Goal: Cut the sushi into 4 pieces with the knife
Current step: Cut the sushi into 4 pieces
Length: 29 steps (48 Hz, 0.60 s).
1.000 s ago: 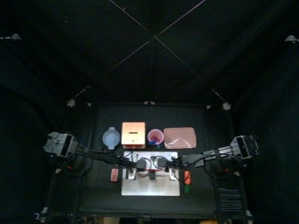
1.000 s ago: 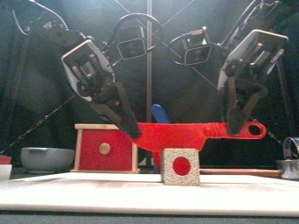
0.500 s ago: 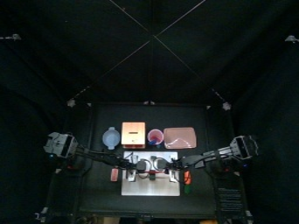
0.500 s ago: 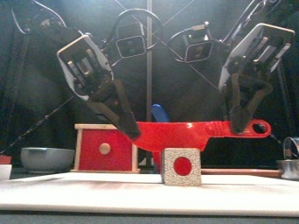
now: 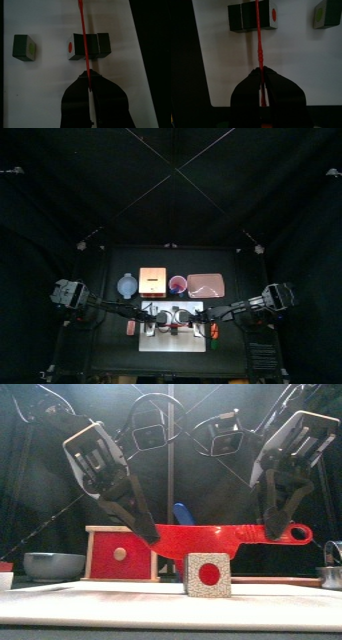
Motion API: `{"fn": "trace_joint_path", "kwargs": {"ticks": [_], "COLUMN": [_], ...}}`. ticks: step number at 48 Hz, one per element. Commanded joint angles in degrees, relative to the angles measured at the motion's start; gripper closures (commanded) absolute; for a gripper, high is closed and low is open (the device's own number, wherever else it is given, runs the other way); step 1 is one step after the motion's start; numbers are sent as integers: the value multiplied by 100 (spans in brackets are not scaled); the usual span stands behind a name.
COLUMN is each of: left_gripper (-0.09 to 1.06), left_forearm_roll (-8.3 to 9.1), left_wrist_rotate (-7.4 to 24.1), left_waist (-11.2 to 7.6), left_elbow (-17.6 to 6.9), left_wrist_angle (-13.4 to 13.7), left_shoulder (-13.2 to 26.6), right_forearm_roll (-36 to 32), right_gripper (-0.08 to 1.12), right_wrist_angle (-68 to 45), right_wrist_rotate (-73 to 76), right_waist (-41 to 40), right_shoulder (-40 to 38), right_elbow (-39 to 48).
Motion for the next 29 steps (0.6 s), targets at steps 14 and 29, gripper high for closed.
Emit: {"fn": "trace_joint_path", "kwargs": {"ticks": [14, 29], "left_gripper": [71, 71], "left_forearm_roll": [-35, -141], "left_wrist_rotate": [9, 9], "left_waist": [-26, -26], "left_elbow": [123, 149], "left_wrist_angle": [44, 44], "left_shoulder": [141, 466], "right_forearm_roll": [105, 316], "right_gripper": [85, 85], "right_wrist_angle": [-114, -352], "right_wrist_rotate": [0, -9], "right_waist": [44, 202], "right_shoulder": [158, 606], "right_elbow": [9, 53]}}
